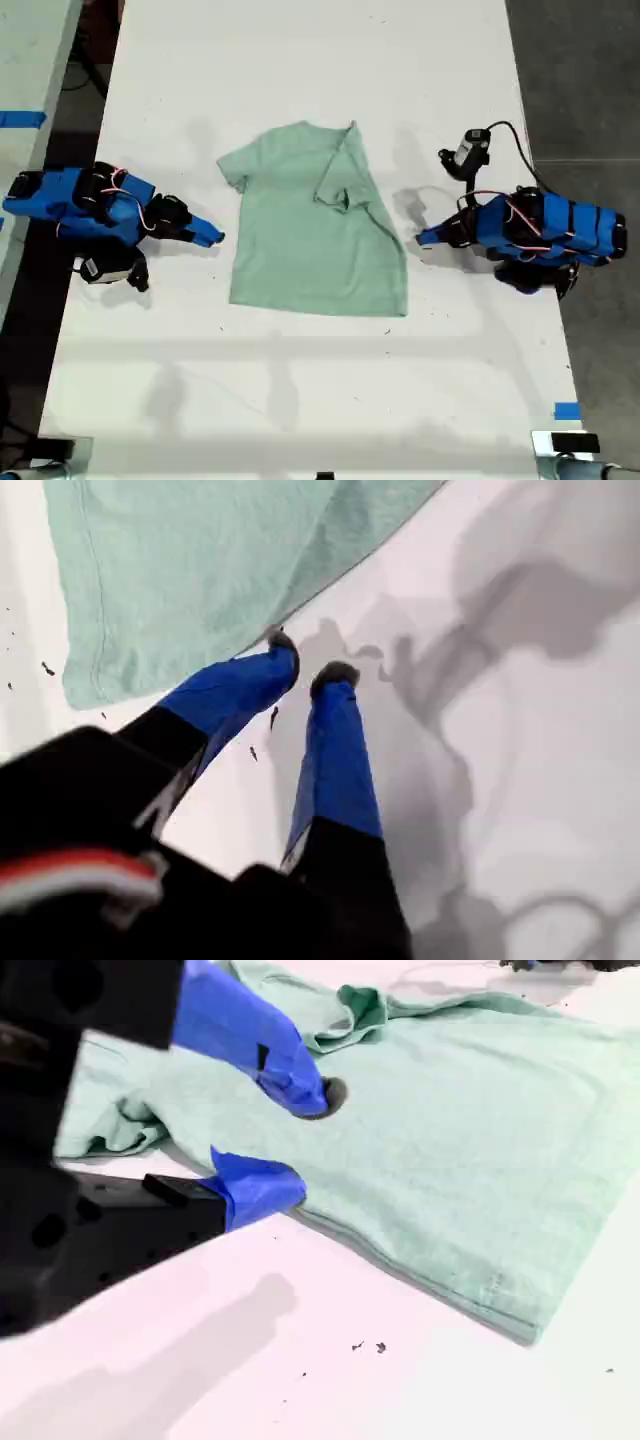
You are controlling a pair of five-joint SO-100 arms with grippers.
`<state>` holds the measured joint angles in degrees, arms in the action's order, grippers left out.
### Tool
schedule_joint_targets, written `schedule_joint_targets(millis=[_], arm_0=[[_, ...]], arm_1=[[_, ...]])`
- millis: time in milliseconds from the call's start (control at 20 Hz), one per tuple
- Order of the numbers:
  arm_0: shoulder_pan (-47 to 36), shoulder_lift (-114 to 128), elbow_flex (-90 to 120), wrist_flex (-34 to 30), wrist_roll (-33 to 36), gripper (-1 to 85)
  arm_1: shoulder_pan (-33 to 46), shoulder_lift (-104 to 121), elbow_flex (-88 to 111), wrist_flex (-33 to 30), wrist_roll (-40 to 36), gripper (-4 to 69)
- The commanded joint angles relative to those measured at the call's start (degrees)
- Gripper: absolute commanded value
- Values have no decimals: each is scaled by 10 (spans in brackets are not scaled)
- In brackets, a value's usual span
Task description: Fold t shirt
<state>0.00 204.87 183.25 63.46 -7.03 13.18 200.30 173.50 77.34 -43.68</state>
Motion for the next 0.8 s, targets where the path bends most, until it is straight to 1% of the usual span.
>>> schedule_joint_targets(millis=[0, 50, 150, 250, 350, 450, 500, 550, 600, 650, 750], arm_0=[[-134, -121, -163, -69, -125, -3], [-142, -201, -218, -68, -121, -3], [-170, -361, -338, -59, -83, -3], [-210, -478, -446, -23, -37, -3], [-272, -545, -513, 13, 22, 11], [-341, -613, -555, 25, 127, 62], [-369, -668, -599, 58, 155, 86], [-395, -726, -644, 91, 178, 117], [-421, -775, -687, 126, 185, 166], [-456, -821, -728, 163, 188, 195], [-483, -843, -739, 165, 215, 215]], arm_1=[[12, 3, 40, 3, 14, 58], [12, 3, 40, 3, 14, 58], [13, 3, 40, 3, 14, 58], [10, 3, 40, 3, 14, 58], [9, 3, 40, 3, 14, 58], [8, 3, 40, 3, 14, 58], [10, 3, 40, 3, 13, 58], [10, 3, 40, 3, 12, 58], [10, 3, 40, 3, 11, 58], [8, 3, 40, 3, 11, 58], [7, 3, 40, 3, 13, 58]])
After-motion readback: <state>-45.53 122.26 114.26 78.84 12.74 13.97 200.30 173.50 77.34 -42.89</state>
